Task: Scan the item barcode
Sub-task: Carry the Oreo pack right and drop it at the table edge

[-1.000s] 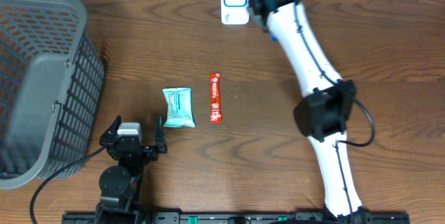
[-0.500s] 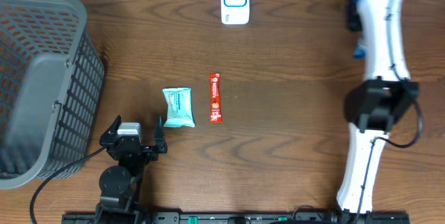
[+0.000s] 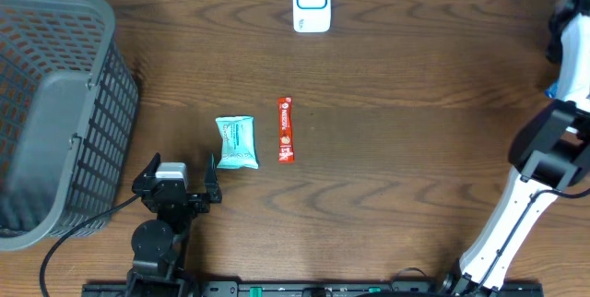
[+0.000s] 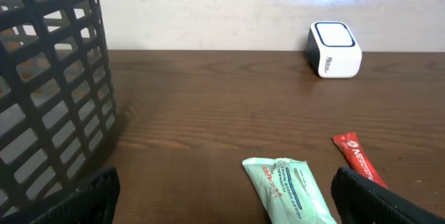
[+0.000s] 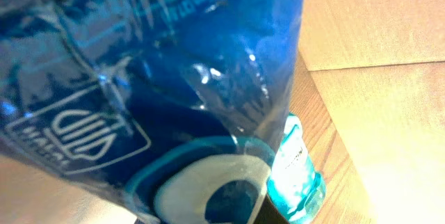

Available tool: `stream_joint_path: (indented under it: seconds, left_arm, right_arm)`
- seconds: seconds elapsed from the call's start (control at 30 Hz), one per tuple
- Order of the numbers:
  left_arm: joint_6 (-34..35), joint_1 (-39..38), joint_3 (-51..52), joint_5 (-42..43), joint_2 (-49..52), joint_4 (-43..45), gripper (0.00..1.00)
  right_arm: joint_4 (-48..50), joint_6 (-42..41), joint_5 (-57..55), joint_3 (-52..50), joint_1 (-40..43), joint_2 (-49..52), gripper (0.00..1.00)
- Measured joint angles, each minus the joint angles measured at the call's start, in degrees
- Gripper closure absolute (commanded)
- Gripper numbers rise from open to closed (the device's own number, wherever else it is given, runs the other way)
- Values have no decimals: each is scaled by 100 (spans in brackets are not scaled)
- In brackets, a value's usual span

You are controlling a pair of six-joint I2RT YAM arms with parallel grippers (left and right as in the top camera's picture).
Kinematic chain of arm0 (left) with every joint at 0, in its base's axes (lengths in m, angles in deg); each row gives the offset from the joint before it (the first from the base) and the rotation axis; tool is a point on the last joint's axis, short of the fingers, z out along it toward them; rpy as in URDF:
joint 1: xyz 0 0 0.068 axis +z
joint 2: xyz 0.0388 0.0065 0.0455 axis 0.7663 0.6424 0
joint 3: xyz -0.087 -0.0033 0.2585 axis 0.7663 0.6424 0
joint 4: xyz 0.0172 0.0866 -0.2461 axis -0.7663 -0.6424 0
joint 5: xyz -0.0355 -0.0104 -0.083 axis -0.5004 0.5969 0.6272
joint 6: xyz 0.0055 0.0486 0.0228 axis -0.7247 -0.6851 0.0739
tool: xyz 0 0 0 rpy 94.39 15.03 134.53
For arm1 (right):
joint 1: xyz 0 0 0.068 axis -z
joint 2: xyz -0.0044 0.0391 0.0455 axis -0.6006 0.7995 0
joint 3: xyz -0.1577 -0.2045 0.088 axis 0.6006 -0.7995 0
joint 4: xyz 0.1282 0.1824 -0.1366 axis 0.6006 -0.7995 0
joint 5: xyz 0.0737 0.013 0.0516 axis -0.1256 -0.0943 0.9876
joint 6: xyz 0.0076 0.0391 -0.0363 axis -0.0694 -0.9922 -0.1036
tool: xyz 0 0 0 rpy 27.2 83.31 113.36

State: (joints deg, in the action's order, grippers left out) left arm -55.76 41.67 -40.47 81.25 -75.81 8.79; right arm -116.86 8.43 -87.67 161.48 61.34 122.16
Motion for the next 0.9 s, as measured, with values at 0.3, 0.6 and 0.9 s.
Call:
stream_joint_path:
  seconds: [0.3, 0.6, 0.9]
  left_arm:
    - [0, 0, 0, 0, 0, 0, 2]
    - [0, 0, 0, 0, 0, 0, 2]
    - [0, 0, 0, 0, 0, 0, 2]
  right_arm:
    - [444, 144, -44, -787, 623, 0, 1]
    - [315, 188, 957, -785, 219, -529, 1]
    - [-1290, -343, 3405, -680, -1233, -2000, 1]
